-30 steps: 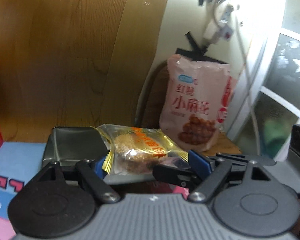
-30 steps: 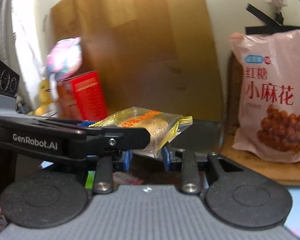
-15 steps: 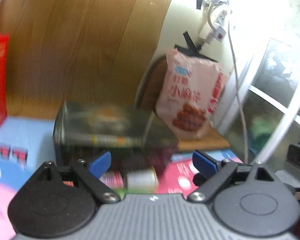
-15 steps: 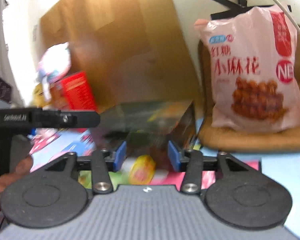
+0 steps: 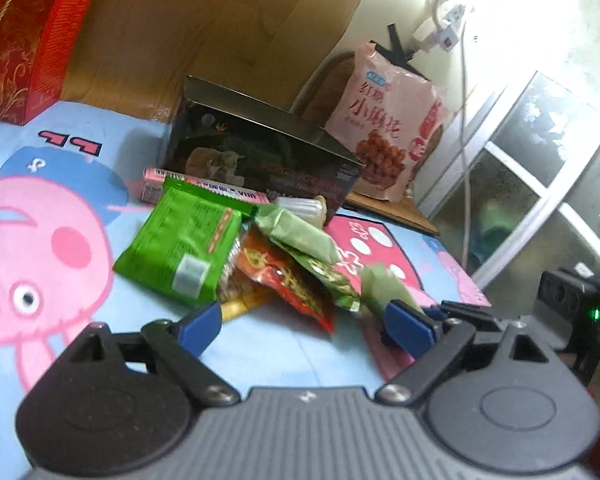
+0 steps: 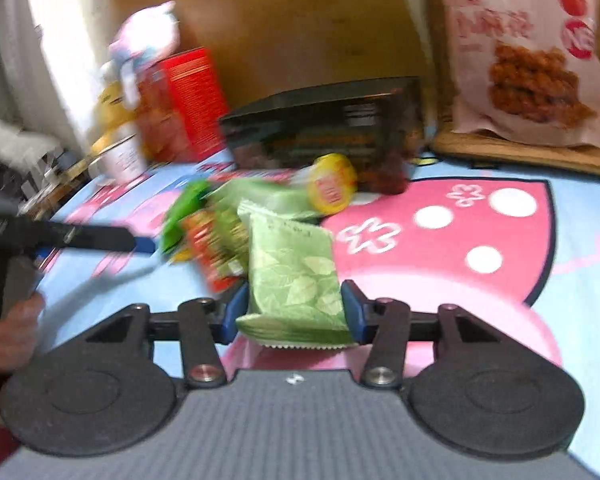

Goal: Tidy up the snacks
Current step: 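Grasp the light green wrapped pack with the left tool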

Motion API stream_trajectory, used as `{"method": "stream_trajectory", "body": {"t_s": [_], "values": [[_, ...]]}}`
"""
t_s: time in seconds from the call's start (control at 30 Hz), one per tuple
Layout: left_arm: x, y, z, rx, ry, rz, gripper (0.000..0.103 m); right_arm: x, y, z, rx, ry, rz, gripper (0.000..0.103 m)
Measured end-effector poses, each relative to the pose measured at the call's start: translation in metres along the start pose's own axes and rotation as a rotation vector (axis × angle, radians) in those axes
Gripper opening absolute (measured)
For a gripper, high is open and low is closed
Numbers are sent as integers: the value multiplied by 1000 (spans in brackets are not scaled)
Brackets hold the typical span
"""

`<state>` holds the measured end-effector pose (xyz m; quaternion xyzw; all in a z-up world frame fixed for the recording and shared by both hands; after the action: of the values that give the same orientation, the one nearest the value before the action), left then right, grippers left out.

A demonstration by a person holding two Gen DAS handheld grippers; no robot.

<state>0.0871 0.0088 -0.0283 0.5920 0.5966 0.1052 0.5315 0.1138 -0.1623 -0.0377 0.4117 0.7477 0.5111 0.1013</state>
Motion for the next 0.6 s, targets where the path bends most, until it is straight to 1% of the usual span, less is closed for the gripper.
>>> {"method": "stream_trajectory", "body": {"t_s": [0.03,0.07,0.13,0.2,0.23,0.27,0.3,0.37,0.43,0.5,0.53,0.6], "values": [[-1,-2,-5,2,-20,-2,93,9,-5,-7,-1,28,-38,53],[-3,-5,-9,7,-37,-5,97,20,-12,-13,3,73,-83,53],[-5,-9,-15,17,-65,-9,98,45,-27,-24,33,161,-184,53],[-6,-16,-20,28,-87,-13,98,70,-42,-26,76,202,-306,54],[-7,-19,-21,30,-89,-13,98,81,-45,-25,76,205,-375,54],[-6,-22,-22,30,-83,-13,98,91,-47,-21,80,215,-434,54],[-5,-24,-23,29,-72,-14,98,100,-47,-15,86,231,-465,54],[0,-26,-25,24,-47,-24,96,116,-45,2,87,270,-505,55],[7,-26,-30,17,-20,-36,94,130,-42,18,75,284,-550,58],[15,-25,-38,4,4,-40,92,137,-38,33,64,282,-574,67],[18,-23,-42,-3,9,-42,92,138,-36,38,67,277,-573,71],[22,-21,-48,-14,13,-45,91,136,-33,40,63,258,-561,80]]}}
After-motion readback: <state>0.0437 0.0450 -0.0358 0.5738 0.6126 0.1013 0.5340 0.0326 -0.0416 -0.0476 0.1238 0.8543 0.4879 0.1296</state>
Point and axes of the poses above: each gripper's, at about its wrist camera, not at the fingertips, and z roughly the way its jaws point, x to its left, y to its top, the point moved 10 cm from there along z, roughly the way its jaws point, and after that the axes turned 6 degrees about -x, right-handed, at the moved point
